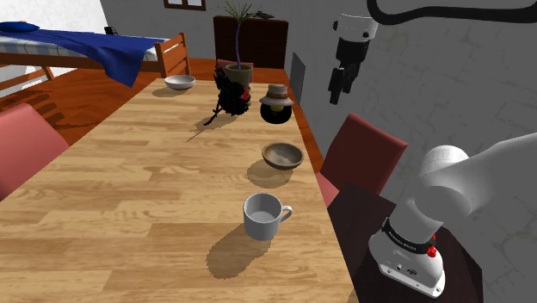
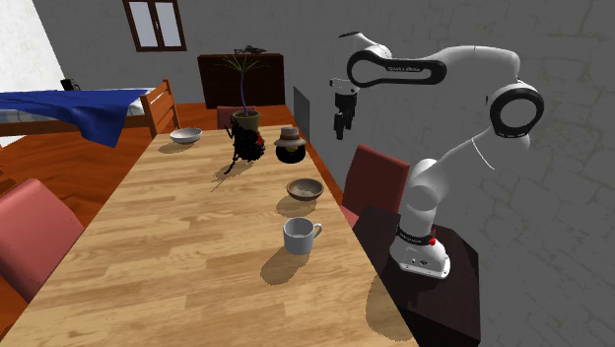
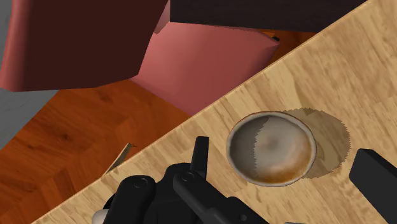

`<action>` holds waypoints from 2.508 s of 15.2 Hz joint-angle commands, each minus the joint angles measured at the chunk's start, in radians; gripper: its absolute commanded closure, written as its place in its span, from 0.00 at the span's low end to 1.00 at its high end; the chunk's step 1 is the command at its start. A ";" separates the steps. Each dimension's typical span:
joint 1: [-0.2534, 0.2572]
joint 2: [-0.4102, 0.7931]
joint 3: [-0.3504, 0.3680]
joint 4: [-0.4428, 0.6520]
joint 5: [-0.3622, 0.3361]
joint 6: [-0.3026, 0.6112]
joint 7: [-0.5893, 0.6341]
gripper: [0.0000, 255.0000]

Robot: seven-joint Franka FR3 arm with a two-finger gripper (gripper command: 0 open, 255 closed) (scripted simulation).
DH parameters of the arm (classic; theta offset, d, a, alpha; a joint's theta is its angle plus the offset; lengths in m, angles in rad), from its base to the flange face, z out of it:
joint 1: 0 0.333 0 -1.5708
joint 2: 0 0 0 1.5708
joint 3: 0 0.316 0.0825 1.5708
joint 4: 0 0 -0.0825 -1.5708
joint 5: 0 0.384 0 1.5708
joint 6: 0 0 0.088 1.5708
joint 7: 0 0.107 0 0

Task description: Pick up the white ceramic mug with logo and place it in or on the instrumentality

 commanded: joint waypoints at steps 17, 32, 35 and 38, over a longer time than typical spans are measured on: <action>0.128 0.138 0.292 -0.152 0.206 0.258 0.329 0.00; 0.179 0.553 0.584 -0.026 0.214 0.535 0.673 0.00; 0.182 0.622 0.614 -0.004 0.183 0.574 0.725 0.00; 0.180 0.645 0.618 -0.026 0.169 0.617 0.736 0.00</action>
